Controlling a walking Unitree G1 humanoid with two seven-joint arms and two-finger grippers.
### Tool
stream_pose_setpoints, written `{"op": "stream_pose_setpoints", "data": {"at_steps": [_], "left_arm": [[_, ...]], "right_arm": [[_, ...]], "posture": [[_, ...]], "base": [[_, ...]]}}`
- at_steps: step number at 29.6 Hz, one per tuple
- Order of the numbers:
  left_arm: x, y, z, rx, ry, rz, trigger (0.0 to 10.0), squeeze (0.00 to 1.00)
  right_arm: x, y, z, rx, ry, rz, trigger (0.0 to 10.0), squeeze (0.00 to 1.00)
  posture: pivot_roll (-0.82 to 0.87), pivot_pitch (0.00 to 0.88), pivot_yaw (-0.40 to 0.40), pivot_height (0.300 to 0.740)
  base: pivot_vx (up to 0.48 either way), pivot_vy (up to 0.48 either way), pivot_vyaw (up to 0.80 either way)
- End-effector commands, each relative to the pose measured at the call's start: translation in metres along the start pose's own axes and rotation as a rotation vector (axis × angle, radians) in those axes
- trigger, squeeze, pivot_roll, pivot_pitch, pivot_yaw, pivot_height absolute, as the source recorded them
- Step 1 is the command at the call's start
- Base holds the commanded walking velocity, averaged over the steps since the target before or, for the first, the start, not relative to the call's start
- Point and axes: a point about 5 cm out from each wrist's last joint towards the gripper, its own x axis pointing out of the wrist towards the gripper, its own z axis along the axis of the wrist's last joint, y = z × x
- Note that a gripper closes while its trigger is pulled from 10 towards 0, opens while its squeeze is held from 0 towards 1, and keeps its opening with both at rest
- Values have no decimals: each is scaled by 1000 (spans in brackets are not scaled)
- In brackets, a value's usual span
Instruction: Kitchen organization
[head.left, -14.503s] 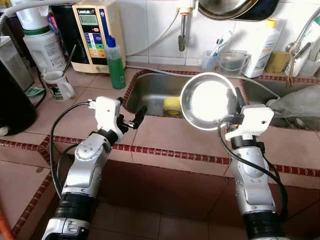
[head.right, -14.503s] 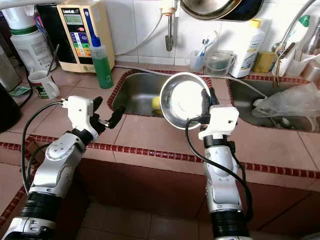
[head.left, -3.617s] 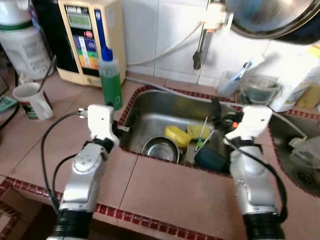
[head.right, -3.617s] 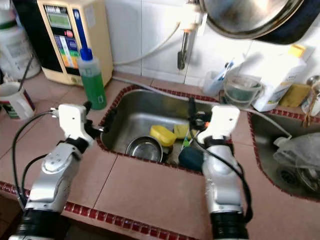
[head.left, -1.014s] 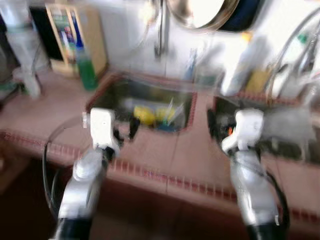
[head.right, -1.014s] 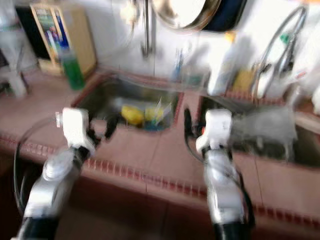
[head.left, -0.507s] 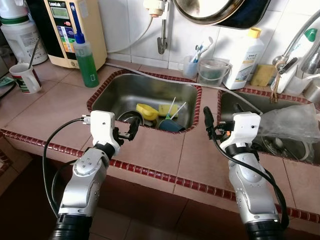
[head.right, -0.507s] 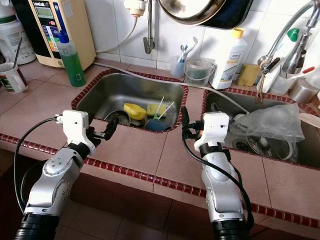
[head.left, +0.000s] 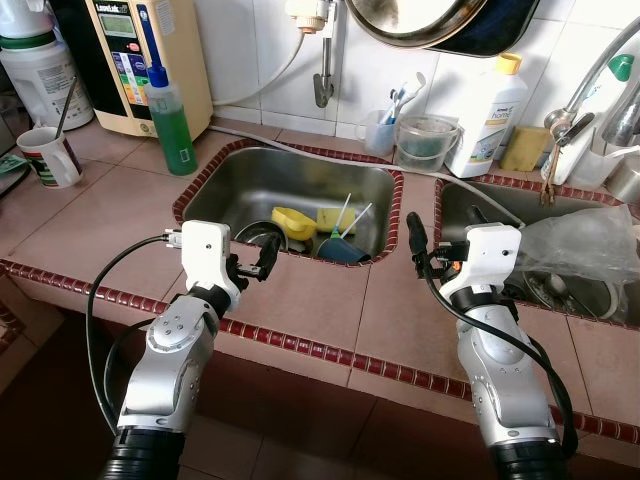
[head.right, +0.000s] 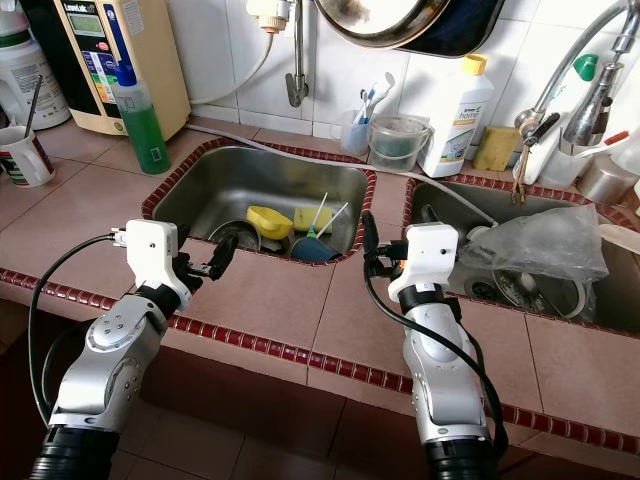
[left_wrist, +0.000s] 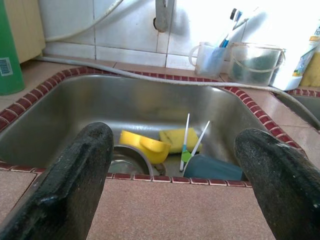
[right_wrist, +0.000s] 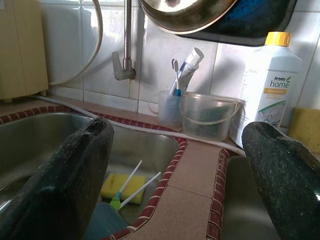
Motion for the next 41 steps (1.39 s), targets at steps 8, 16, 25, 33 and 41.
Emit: {"op": "stream_pose_setpoints", "data": {"at_steps": [8, 16, 25, 33, 41], "left_arm": [[2, -1, 4, 15, 1, -11, 10000, 0], [3, -1, 4, 18, 0, -12, 10000, 0], [2, -2, 6, 59, -32, -9, 10000, 0], [-1, -5, 3, 142, -69, -40, 10000, 0], [-17, -9, -26, 185, -28, -182, 10000, 0]], "right_arm": [[2, 2, 1, -11, 0, 12, 10000, 0], [2, 1, 1, -13, 3, 10, 10000, 0], [1, 1, 0, -14, 6, 11, 10000, 0], [-4, 3, -10, -42, 36, 97, 10000, 0], [-25, 21, -33, -23, 125, 383, 10000, 0]], "posture": [[-64, 0, -12, 740], [-64, 0, -10, 740], [-65, 0, -10, 740], [-62, 0, -10, 740], [-57, 4, -11, 740]], "base": [[-186, 0, 0], [-285, 0, 0], [-89, 0, 0], [0, 0, 0], [0, 0, 0]]}}
